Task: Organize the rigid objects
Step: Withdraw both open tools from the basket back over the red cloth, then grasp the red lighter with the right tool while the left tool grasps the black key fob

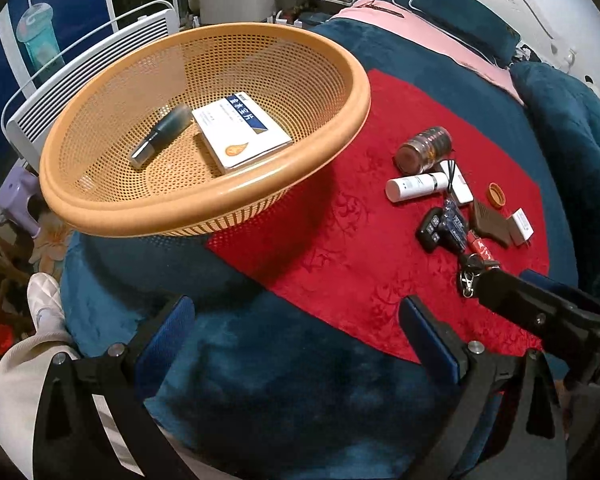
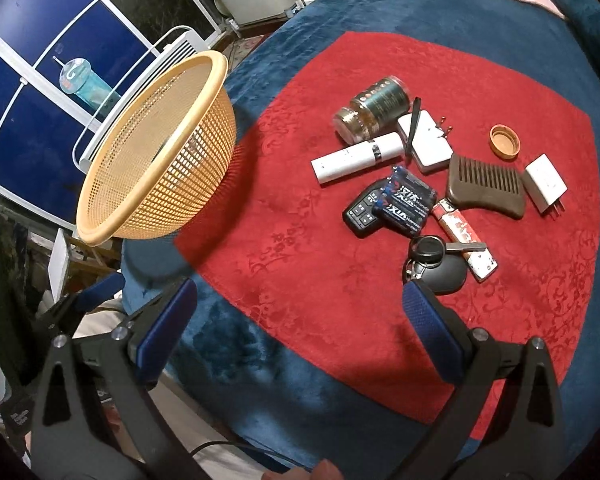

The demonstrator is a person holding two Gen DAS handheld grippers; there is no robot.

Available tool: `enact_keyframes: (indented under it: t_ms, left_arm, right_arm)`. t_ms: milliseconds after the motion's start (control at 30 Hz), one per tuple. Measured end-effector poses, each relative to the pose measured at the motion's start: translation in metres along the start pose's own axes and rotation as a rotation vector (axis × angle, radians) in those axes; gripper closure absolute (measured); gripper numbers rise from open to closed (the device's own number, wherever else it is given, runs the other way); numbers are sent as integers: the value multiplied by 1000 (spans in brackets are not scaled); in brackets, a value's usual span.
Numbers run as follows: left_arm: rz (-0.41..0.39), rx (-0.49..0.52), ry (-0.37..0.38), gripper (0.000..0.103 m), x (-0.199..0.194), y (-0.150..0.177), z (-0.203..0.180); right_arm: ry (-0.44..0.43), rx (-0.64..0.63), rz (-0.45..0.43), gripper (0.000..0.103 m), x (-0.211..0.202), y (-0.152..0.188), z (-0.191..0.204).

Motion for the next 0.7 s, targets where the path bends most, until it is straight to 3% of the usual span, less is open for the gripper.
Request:
enact_keyframes:
  t_ms: [200,433,700]
  left_arm:
    - [12,11,12,1,6,0,-9]
    - [40,66,36,1,22,-7,-38]
    - [87,140,46,1,53,-3,-58]
  right_arm:
    - [-1,57,-25,0,-12,-4,-22]
    - [-3,189,-47,0,-23,-10,-75]
    - [-2,299,-9,0,-1,-7,-116]
Point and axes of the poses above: each gripper's, at about its wrist camera, not at the fingertips, and x roughly the way its jaws point, z to its left, y to its underside, the point moved 9 cm from there along x, roughly the way its jaws point, and after that the axes turned 15 degrees about z, right-handed, at the moved point
